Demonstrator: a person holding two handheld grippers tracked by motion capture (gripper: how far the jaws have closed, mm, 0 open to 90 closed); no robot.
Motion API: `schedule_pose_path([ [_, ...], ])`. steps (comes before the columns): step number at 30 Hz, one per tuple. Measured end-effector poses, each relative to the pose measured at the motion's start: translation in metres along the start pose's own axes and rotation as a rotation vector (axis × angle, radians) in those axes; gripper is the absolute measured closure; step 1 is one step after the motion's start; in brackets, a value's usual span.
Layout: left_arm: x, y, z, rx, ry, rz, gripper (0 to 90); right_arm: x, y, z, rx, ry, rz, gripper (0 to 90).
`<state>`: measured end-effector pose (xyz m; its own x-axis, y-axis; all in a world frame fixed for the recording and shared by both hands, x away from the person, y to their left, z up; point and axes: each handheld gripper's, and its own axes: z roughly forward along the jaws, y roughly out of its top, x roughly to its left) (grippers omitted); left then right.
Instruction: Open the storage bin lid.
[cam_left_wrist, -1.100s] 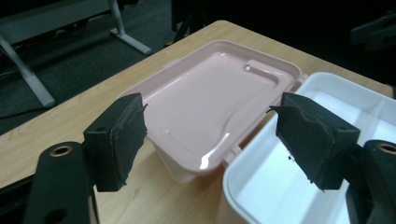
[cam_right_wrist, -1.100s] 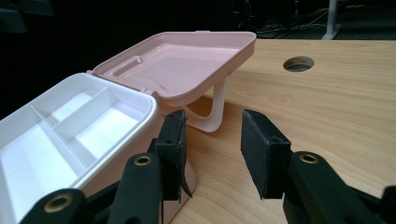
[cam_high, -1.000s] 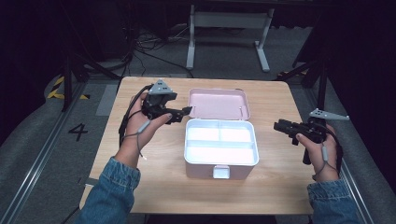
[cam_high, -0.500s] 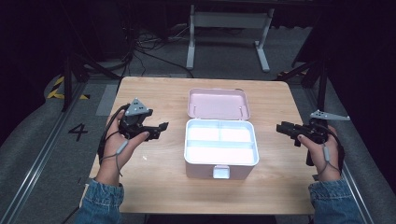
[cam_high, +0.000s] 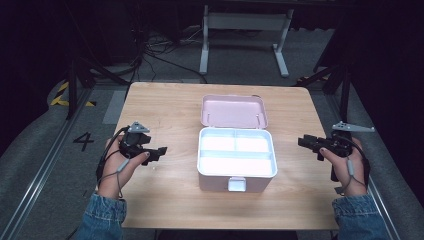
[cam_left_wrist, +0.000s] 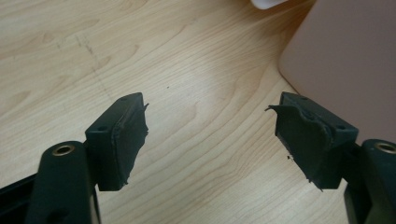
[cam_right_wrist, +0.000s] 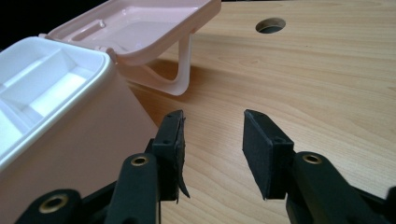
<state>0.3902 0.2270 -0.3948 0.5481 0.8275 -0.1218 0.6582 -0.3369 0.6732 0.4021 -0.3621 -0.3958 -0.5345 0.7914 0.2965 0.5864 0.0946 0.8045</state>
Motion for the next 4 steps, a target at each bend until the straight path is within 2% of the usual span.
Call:
schedule_pose_path([
  [4,0.0014,-0.0018,0.0028,0.007,0.016,-0.027,25.3,0.0045,0.0004,0.0038,0.029,-0.011,-0.018,58.7],
])
